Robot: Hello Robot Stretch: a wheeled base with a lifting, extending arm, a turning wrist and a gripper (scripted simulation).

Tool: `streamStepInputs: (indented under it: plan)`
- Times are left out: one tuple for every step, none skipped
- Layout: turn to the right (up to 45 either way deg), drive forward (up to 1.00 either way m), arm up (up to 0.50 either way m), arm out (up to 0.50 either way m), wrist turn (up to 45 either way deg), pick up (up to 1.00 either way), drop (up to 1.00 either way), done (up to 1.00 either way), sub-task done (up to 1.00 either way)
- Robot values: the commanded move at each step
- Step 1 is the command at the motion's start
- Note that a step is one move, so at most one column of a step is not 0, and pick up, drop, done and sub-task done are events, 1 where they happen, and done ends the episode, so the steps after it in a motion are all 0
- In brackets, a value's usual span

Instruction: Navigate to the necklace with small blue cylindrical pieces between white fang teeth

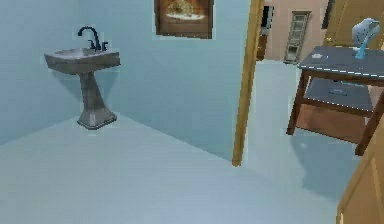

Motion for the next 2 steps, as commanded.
streamStepInputs:
  plan:
    - [18.0, 0.00, 0.00, 0.00, 0.0, 0.00, 0.00, 0.00, 0.00]
    - [0.0, 0.50, 0.00, 0.00, 0.0, 0.00, 0.00, 0.00, 0.00]
